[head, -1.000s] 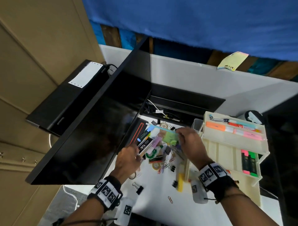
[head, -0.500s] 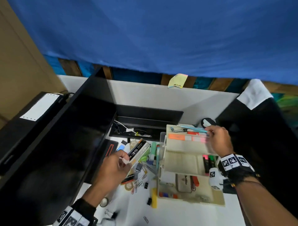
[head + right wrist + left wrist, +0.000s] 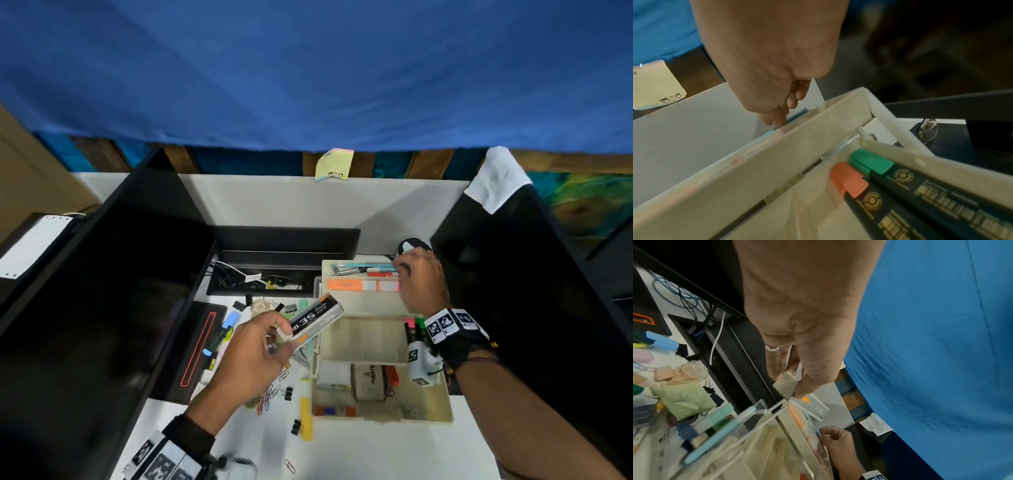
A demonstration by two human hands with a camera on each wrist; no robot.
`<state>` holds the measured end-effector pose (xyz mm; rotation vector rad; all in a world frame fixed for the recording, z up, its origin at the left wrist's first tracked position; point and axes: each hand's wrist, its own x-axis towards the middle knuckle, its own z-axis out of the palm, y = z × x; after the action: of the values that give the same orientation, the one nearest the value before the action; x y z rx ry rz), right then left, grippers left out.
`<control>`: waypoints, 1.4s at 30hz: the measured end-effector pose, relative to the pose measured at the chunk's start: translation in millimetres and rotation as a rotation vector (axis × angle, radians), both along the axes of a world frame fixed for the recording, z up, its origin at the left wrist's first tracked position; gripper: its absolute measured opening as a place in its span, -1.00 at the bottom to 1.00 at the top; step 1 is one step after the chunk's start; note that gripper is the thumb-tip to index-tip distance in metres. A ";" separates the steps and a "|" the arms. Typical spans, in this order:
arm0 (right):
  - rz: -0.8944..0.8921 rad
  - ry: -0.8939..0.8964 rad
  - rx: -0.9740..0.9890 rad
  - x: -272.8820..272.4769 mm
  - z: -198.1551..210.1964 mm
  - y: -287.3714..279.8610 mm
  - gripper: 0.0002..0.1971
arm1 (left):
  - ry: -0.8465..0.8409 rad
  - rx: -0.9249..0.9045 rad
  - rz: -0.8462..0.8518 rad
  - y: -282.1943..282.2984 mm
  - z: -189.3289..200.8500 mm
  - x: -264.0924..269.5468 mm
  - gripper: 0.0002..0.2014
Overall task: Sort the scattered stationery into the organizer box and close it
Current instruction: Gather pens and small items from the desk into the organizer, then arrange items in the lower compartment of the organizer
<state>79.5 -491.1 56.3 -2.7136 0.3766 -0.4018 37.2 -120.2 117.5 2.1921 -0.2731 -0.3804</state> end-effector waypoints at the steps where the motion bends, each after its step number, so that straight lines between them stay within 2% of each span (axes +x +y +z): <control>1: -0.003 -0.010 0.017 -0.1 -1.0 -0.9 -0.81 | 0.002 -0.008 -0.011 -3.2 -1.2 -1.4 -0.76; 4: -0.041 -0.033 0.070 -5.8 -1.4 0.4 -0.82 | 0.014 -0.018 -0.032 -10.0 -11.1 -5.7 -0.77; 7: -0.063 -0.079 0.325 -23.6 -0.3 7.2 -0.89 | 0.052 -0.038 -0.047 -18.3 -21.4 -11.5 -0.77; 10: 0.019 0.076 0.667 -60.0 8.5 21.7 -0.87 | 0.039 -0.068 -0.079 -28.9 -31.2 -18.8 -0.81; 13: 0.041 0.322 0.932 -105.3 23.7 39.3 -0.80 | 0.037 -0.093 -0.133 -46.7 -36.0 -29.9 -0.86; 15: 0.036 0.404 1.090 -132.5 26.7 45.3 -0.75 | 0.058 -0.094 -0.174 -62.3 -37.6 -40.1 -0.84; 21: -0.172 0.365 1.397 -194.3 -6.1 47.0 -0.72 | 0.064 -0.086 -0.371 -106.0 -46.4 -75.0 -0.75; 24: -0.208 0.408 1.578 -216.6 -11.9 48.7 -0.69 | 0.027 -0.020 -0.498 -119.6 -54.0 -88.9 -0.71; 28: -0.255 0.485 1.555 -231.6 -15.0 46.5 -0.78 | 0.045 0.080 -0.643 -129.8 -65.0 -101.7 -0.64; 32: -0.373 0.563 1.317 -231.1 -31.1 39.8 -0.75 | 0.103 0.191 -0.803 -133.2 -74.3 -105.4 -0.53; 35: -0.362 0.596 1.139 -221.3 -36.0 39.1 -0.75 | 0.033 0.252 -0.809 -136.0 -76.7 -104.7 -0.54; 38: -0.313 0.648 1.049 -204.8 -37.3 40.0 -0.69 | -0.060 0.348 -0.806 -140.1 -79.9 -100.0 -0.52; 42: -0.272 0.656 0.911 -185.3 -41.3 46.2 -0.69 | -0.034 0.417 -0.814 -141.5 -84.4 -93.9 -0.51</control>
<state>-105.8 -444.9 15.0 -1.8156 0.8543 0.5123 -56.7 -261.7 33.1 2.4030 -1.2076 -0.9063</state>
